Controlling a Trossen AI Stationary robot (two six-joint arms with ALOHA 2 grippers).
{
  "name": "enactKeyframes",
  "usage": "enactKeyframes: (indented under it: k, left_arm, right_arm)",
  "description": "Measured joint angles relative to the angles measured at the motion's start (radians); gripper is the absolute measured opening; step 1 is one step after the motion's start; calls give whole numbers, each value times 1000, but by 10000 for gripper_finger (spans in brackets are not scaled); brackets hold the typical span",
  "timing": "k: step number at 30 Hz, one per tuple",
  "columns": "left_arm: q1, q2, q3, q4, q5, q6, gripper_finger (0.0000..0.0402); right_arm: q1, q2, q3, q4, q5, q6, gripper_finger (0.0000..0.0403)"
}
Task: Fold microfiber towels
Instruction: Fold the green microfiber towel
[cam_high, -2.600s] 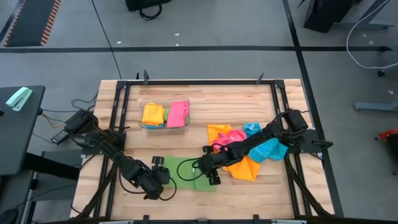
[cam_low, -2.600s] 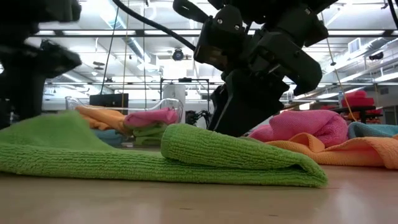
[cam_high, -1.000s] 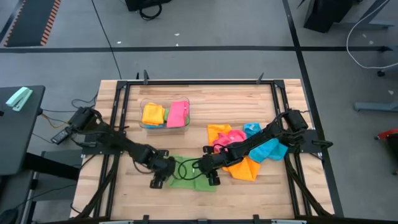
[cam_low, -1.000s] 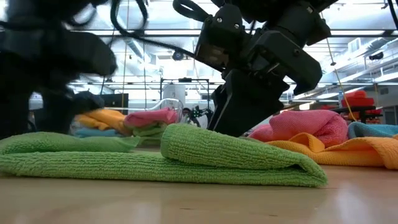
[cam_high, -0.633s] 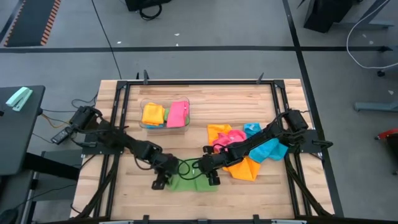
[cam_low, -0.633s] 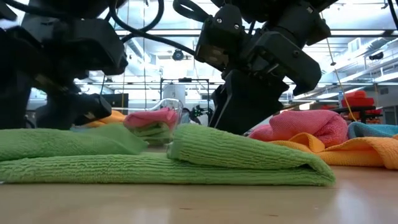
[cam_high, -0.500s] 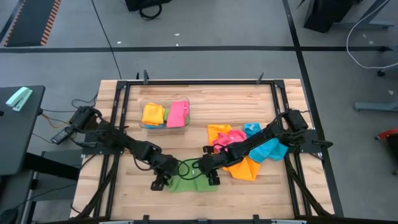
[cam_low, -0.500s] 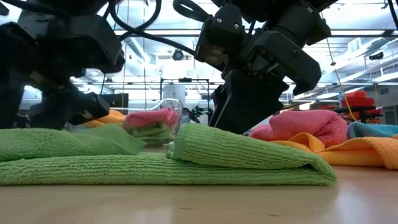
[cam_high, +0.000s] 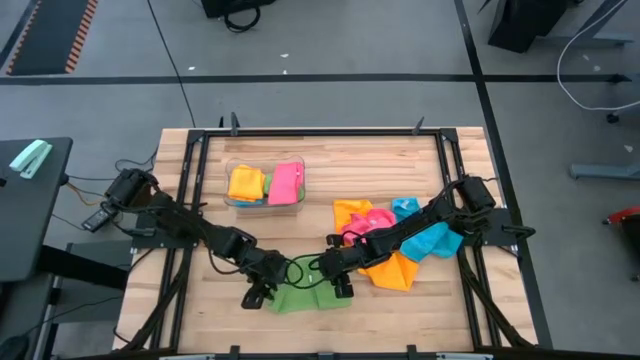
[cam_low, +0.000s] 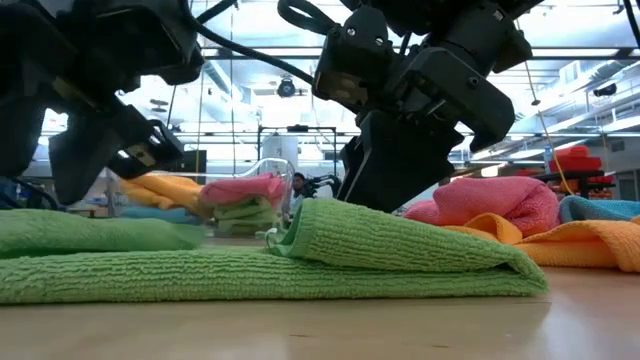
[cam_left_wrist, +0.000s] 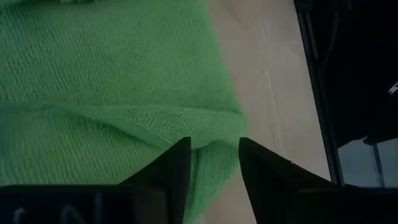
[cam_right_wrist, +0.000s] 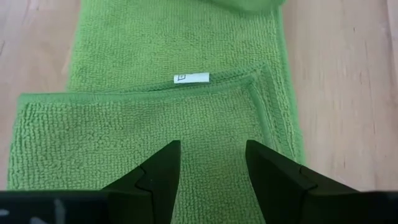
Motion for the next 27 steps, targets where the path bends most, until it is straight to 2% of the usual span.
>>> enactKeyframes:
  k: [4,8,13,17,23,27]
  left_arm:
    - [0,-2,15,0,-6,-3,138]
    - [-12,16,15,-31,-95,-3,135]
    - [6,16,13,-59,-114,-2,143]
    - [21,26,12,-63,-109,5,144]
    - [35,43,12,-51,-23,5,128]
    - [33,43,12,-36,-3,4,117]
  right_arm:
    - [0,0,0,4,0,0,190]
    - [0,0,0,7,0,0,190]
    - [0,0,0,8,0,0,190]
    - [0,0,0,8,0,-5,190]
    - [0,0,0,12,0,-7,190]
    - [0,0,0,15,0,-7,190]
